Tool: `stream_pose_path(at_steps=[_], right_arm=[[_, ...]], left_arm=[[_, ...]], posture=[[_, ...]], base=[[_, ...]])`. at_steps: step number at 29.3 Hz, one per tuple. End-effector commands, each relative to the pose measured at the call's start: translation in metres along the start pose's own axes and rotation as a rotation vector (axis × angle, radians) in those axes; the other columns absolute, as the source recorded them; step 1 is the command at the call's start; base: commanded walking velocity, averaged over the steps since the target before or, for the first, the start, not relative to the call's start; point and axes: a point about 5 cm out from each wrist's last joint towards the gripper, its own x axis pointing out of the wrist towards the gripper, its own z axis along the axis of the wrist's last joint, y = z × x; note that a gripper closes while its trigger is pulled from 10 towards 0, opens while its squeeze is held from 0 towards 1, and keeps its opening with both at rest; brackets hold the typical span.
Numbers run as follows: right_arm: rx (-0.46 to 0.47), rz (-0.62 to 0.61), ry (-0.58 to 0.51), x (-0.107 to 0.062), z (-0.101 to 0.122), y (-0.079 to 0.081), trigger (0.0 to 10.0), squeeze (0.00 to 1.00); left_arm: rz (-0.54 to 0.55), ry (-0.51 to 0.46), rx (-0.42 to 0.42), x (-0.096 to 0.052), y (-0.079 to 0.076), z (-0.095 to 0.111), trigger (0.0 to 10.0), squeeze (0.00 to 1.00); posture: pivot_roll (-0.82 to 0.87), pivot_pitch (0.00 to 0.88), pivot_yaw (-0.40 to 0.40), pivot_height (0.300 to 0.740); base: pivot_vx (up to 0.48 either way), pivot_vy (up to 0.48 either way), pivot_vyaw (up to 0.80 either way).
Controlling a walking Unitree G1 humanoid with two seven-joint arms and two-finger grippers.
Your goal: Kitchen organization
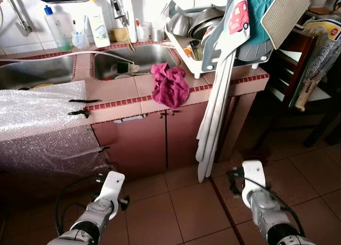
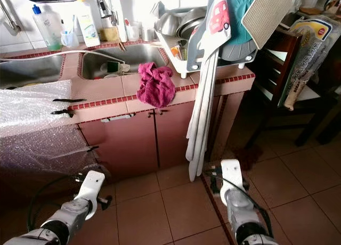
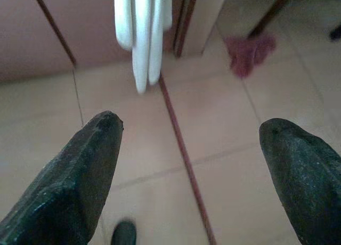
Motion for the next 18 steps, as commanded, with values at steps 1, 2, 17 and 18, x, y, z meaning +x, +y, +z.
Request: stream_pose_path(at_steps=[1,2,17,18], right_arm=[[-0.023,0.012,0.075,-0.003,-0.018,0.0,10.0,0.0],[-0.028,0.017,0.084,-0.004,-0.021,0.0,10.0,0.0],[0.063,-0.023,0.123,-0.008,-0.038,-0.001,10.0,0.0],[0.062,-0.023,0.122,-0.008,-0.038,-0.001,10.0,0.0]], left_arm=[[0.017,0.01,-0.032,0.0,0.002,-0.003,10.0,0.0],[0.027,0.01,-0.033,0.0,0.002,-0.004,10.0,0.0],[-0.029,0.019,-0.088,-0.001,-0.004,-0.009,10.0,0.0],[-0.029,0.019,-0.088,-0.001,-0.004,-0.009,10.0,0.0]], posture=[[-0.09,0.0,0.029,0.74],[-0.09,0.0,0.028,0.74],[-0.1,0.0,0.03,0.74],[-0.1,0.0,0.03,0.74]], base=[[0.0,0.0,-0.8],[0.0,0.0,-0.8],[0.0,0.0,-0.8],[0.0,0.0,-0.8]])
